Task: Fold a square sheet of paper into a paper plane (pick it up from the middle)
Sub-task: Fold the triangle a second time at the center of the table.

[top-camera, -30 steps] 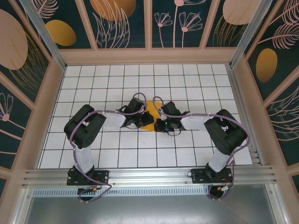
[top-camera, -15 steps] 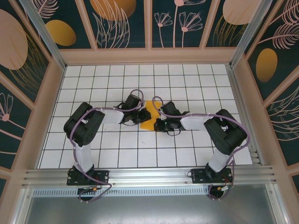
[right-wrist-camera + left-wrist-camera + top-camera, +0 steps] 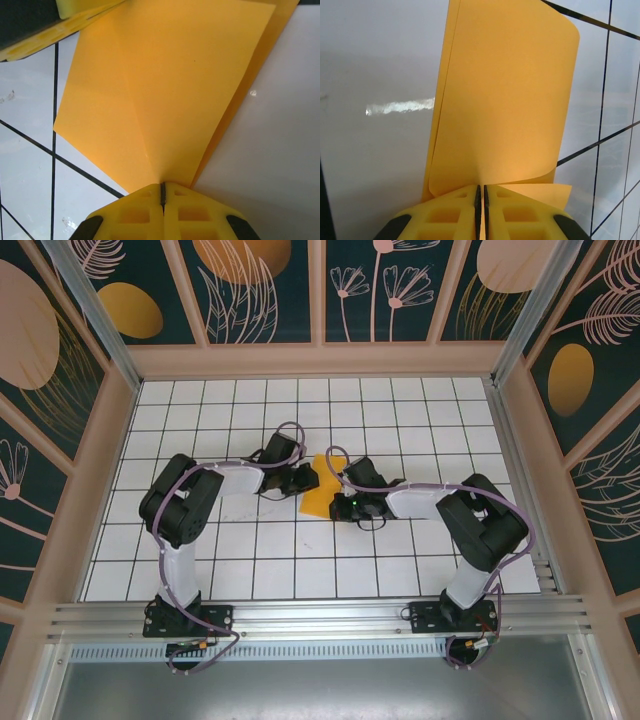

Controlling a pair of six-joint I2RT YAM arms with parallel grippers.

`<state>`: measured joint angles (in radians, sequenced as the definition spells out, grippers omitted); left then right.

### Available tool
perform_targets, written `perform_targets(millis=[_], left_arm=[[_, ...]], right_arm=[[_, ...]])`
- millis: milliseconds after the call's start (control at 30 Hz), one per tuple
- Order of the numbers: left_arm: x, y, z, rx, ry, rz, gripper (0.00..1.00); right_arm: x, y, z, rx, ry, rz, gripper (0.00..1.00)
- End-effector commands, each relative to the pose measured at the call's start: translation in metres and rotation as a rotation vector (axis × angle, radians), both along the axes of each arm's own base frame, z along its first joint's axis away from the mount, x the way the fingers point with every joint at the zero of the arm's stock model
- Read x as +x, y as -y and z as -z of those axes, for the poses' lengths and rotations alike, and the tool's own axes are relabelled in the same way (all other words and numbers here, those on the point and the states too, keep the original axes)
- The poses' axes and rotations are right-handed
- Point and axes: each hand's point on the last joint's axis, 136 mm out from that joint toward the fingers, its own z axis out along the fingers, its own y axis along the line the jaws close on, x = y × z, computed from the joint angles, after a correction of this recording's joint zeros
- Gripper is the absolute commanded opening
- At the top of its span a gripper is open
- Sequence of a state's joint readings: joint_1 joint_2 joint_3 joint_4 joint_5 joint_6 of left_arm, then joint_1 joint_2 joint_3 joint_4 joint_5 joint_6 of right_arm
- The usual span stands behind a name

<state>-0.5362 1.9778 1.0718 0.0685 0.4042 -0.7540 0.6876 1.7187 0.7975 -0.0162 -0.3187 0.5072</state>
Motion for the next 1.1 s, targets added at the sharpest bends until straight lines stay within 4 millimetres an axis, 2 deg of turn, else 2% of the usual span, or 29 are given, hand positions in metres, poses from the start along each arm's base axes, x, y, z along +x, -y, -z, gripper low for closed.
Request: perform_targets(millis=[0,167,333,467,600,667,900,1067], left_arm=[[0.034,-0.042,0.019,0.166,0.06,-0.101,0.15],[0.052,-0.051,0.008,0.184,0.102,-0.121,0.15],[0.06,-0.055,-0.002,0.184,0.122,-0.126,0.15],[0.061,-0.051,-0.029,0.14,0.165,-0.122,0.15],[0.048,-0.034,-0.058,-0.02,0.182,-0.089,0.16],[0.037,-0.027,-0.064,-0.095,0.173,-0.072,0.15],[-0.004,-0.01,-0.049,-0.229,0.087,-0.005,0.13],[-0.013,0.003,-0.043,-0.252,0.066,0.027,0.13]], right_arm=[[-0.043,0.068,0.063,-0.314,-0.173,0.056,0.03],[-0.041,0.067,0.06,-0.31,-0.163,0.056,0.03],[-0.038,0.063,0.058,-0.298,-0.156,0.053,0.03],[-0.035,0.059,0.054,-0.28,-0.146,0.047,0.03],[-0.029,0.049,0.045,-0.235,-0.129,0.038,0.03],[-0.024,0.042,0.037,-0.196,-0.115,0.031,0.03],[-0.004,0.017,-0.005,-0.018,-0.051,0.012,0.05],[0.003,0.011,-0.016,0.027,-0.04,0.008,0.05]])
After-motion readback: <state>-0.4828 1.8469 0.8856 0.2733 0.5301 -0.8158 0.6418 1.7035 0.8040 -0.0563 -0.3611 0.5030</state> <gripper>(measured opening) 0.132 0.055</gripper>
